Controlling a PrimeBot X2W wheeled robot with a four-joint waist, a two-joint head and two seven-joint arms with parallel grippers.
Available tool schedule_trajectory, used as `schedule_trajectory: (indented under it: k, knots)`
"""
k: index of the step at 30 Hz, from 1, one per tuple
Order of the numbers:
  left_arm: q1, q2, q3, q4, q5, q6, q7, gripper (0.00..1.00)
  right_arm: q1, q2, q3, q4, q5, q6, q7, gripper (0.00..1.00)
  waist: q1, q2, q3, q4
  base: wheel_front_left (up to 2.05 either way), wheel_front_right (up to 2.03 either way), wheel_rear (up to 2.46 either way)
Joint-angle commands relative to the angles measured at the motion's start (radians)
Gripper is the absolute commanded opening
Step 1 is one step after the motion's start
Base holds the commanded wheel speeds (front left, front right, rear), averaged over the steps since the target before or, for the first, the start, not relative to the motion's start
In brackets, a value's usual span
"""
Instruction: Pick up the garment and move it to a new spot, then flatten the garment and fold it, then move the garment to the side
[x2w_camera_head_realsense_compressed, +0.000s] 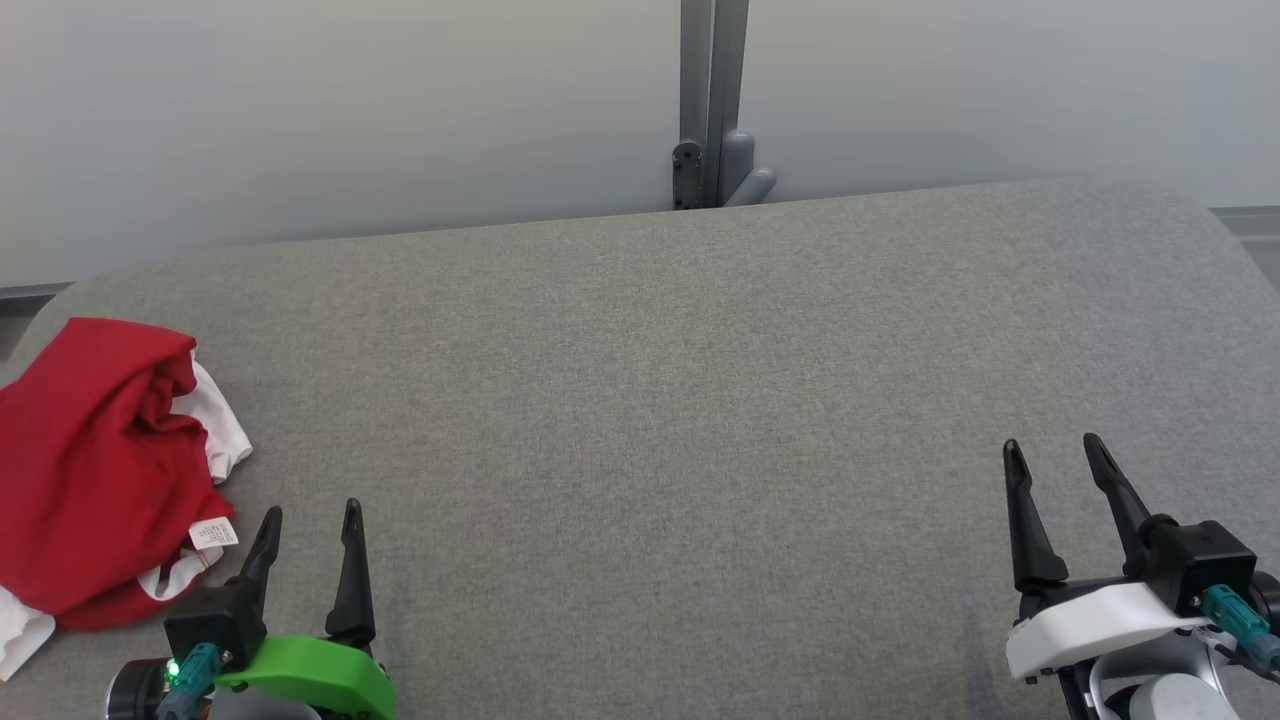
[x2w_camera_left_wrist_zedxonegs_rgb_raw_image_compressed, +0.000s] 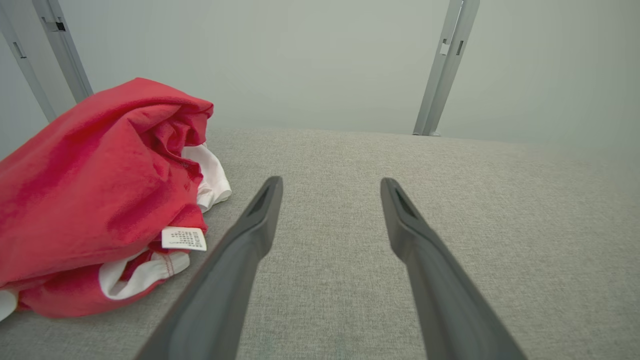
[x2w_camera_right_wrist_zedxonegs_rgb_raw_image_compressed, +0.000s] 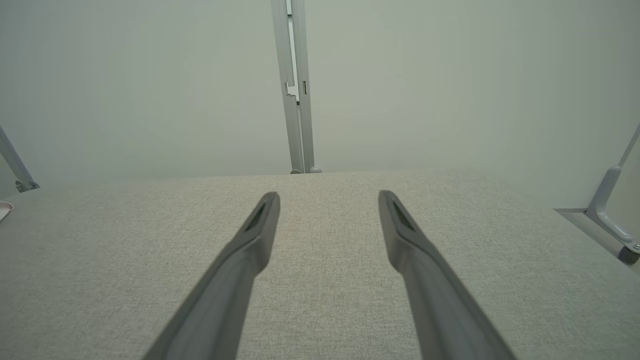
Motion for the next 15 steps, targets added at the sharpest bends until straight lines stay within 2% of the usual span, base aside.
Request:
schedule_trajectory:
  k: [1, 15]
  knots:
    - [0.005, 0.007, 0.002, -0.003, 0.026, -0.002, -0.010, 1.00, 0.008, 0.001, -0.005, -0.010, -0.027, 0.002, -0.011, 1.00, 0.0000, 0.0000, 0.001, 0.000, 0.00, 0.00, 0.00]
    - [0.009, 0.000, 0.010, 0.001, 0.128, -0.003, -0.035, 1.00, 0.021, 0.006, -0.017, -0.027, -0.133, 0.002, -0.037, 1.00, 0.0000, 0.0000, 0.003, 0.001, 0.00, 0.00, 0.00]
